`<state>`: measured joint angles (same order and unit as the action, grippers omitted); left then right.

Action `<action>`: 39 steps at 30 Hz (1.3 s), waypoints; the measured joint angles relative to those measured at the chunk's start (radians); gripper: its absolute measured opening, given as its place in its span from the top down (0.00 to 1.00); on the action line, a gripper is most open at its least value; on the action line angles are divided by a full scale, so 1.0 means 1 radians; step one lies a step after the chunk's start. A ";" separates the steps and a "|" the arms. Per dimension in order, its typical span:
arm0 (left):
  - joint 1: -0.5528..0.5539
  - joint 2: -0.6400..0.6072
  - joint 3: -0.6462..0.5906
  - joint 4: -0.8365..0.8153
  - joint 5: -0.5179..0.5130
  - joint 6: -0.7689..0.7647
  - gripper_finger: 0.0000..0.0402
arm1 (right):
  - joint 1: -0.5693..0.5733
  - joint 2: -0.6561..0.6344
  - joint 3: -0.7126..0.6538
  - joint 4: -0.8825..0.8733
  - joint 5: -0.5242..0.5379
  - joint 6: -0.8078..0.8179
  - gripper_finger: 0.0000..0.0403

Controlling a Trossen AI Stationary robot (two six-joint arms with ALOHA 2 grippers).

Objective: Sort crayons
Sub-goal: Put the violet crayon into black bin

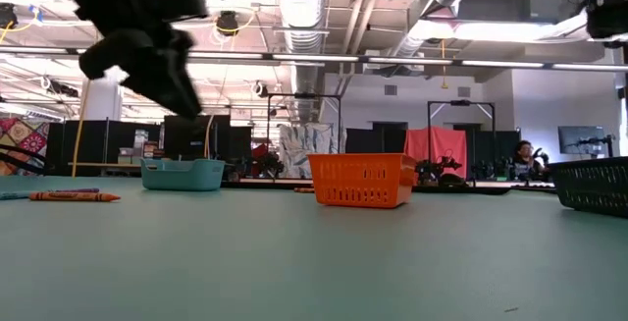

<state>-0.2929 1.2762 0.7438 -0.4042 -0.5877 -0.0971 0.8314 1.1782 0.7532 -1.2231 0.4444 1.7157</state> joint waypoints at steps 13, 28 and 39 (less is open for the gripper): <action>0.146 -0.122 -0.106 -0.443 0.029 -0.642 0.65 | -0.043 0.000 0.055 0.187 0.335 -0.397 0.67; 0.198 -0.118 -0.203 -0.423 0.087 -0.729 0.65 | -0.137 0.000 0.051 0.352 0.345 -0.692 0.67; 0.223 -0.118 -0.248 -0.433 0.129 -0.818 0.65 | -0.140 0.006 0.018 0.404 0.344 -0.697 0.67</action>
<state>-0.0702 1.1584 0.4960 -0.8371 -0.4585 -0.9147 0.6910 1.1839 0.7712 -0.8196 0.7879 1.0191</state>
